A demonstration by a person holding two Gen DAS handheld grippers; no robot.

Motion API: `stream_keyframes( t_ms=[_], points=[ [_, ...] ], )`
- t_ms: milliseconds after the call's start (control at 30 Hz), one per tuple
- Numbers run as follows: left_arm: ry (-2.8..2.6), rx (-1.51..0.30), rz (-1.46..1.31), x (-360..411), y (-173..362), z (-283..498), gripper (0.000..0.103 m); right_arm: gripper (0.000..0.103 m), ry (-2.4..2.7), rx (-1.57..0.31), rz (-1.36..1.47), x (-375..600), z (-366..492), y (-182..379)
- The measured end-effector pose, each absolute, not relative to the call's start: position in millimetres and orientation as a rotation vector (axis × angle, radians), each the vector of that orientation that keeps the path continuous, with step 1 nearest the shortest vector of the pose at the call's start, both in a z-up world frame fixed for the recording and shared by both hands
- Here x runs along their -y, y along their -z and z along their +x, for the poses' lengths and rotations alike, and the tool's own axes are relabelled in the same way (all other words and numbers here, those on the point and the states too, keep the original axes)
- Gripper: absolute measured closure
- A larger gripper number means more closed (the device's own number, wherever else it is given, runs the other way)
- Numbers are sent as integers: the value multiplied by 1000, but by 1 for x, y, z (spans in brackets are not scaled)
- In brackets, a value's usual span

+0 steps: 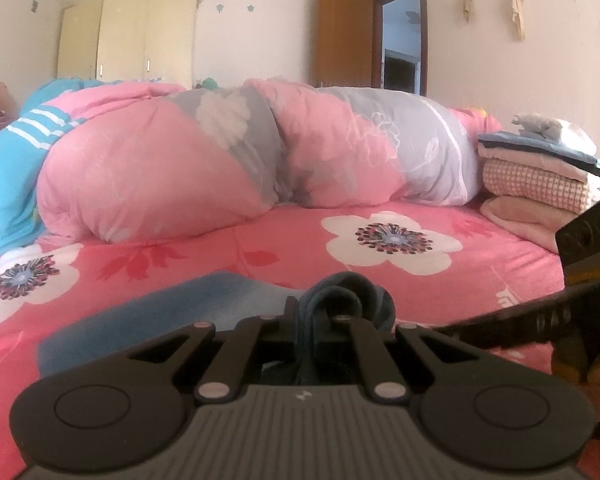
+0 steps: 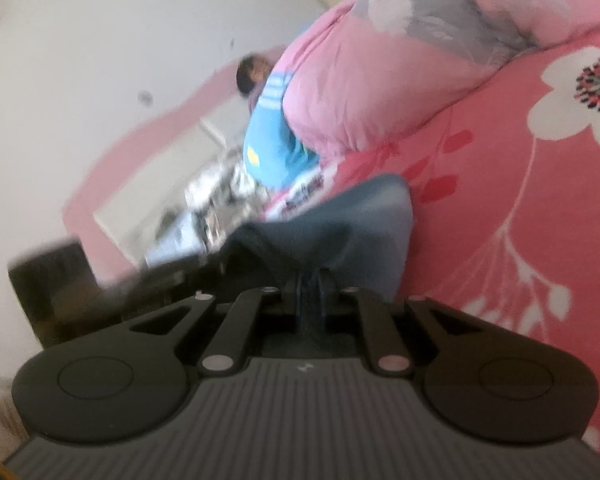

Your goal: Fold clothes

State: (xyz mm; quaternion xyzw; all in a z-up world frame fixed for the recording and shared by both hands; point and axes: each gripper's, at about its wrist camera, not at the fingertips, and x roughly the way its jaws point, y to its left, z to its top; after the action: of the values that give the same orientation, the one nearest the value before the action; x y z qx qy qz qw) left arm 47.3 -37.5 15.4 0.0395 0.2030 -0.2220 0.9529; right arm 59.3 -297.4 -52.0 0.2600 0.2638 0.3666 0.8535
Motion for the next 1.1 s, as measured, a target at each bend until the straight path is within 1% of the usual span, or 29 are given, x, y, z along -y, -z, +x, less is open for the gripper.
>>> stream_keyframes(
  t_ms=[167,267,433,633,833,900,1100],
  points=[
    [441,-403,79,36,-18,48,96,95,-787,-573,443,288,55,48],
    [443,-396,64,33,-19,48,96,95,-812,-535,441,301,44,40],
    [456,-397,54,33,-18,48,96,95,-810,-569,323,288,38,49],
    [466,-396,34,30,-19,46,96,98,-804,-546,360,278,52,54],
    [470,-393,30,31,-18,46,96,98,-807,-533,395,275,62,55],
    [471,-391,31,31,-18,45,96,100,-805,-538,398,272,66,56],
    [481,-390,33,31,-17,43,96,101,-783,-504,416,266,81,47]
  ],
)
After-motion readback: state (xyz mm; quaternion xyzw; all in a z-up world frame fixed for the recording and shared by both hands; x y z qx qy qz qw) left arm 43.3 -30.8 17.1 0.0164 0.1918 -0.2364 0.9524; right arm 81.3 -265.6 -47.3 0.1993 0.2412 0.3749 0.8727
